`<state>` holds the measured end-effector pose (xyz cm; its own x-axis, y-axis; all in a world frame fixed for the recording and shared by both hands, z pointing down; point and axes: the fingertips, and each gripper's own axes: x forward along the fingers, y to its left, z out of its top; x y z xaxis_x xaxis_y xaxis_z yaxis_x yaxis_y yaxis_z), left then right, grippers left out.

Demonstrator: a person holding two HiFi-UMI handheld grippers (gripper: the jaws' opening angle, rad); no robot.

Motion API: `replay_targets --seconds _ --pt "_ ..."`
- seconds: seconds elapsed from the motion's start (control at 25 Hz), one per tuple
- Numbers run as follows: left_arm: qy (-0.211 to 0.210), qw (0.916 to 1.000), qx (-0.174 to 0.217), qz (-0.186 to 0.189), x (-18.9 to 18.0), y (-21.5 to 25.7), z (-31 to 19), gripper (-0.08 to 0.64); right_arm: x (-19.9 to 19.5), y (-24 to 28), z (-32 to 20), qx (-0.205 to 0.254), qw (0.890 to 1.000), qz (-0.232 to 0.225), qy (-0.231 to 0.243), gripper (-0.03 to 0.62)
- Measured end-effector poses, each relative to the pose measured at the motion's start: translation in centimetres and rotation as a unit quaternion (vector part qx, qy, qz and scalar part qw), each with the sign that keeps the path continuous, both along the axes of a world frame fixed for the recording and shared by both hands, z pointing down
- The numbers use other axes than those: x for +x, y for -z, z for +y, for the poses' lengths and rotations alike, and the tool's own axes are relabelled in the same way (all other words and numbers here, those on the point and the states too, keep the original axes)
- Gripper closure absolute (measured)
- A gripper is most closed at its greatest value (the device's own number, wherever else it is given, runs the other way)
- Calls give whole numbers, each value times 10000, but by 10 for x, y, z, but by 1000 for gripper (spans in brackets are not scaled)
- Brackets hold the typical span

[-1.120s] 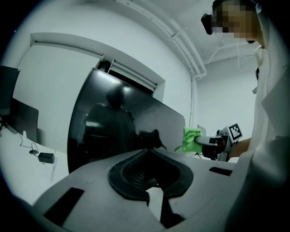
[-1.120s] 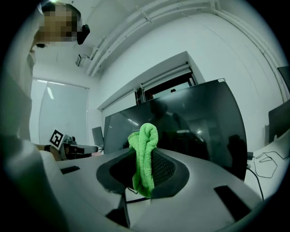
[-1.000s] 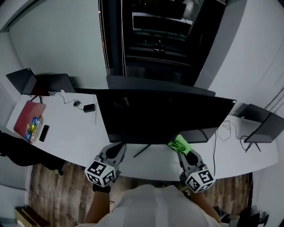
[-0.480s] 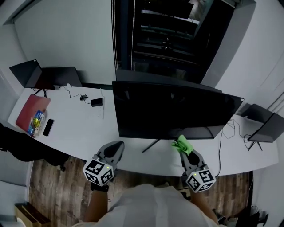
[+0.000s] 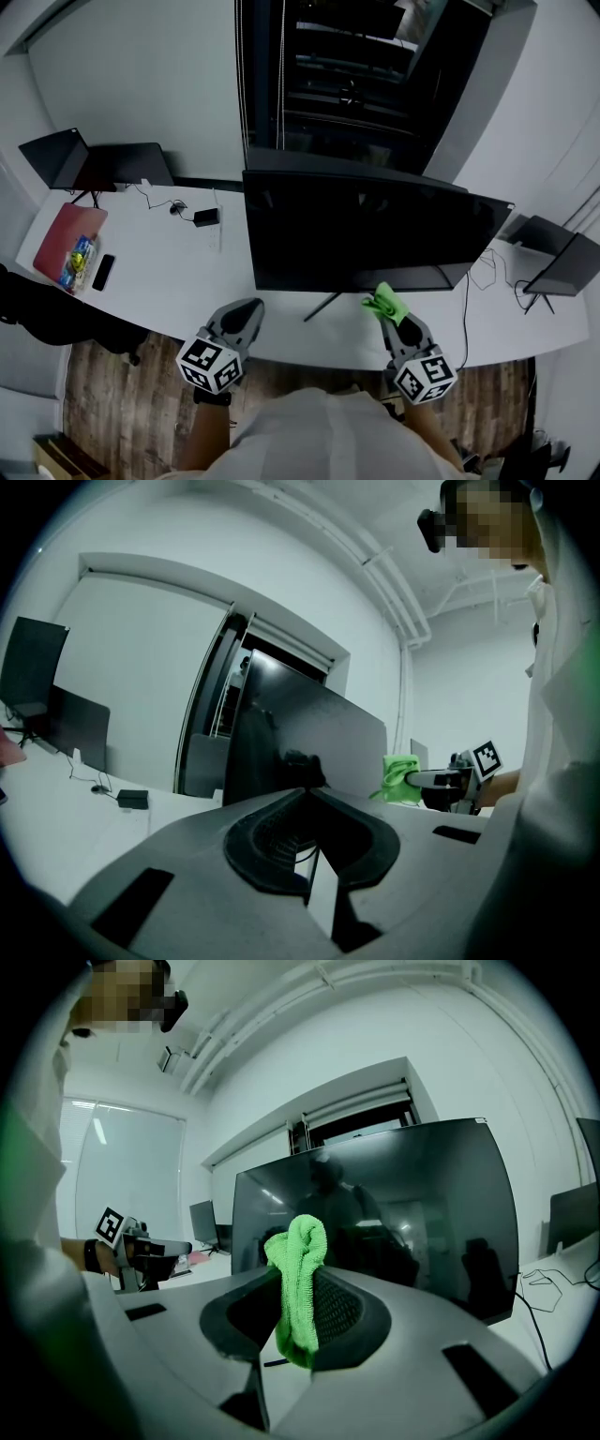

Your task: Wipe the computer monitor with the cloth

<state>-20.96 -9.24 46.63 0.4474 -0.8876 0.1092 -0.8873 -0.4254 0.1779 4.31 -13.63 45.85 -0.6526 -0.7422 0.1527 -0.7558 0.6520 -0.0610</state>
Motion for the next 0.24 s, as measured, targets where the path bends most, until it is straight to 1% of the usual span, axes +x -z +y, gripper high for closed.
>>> replay_targets --seconds 0.24 --pt "-47 10000 -13 -6 1 0 -3 538 -1 -1 0 -40 10000 -55 -11 525"
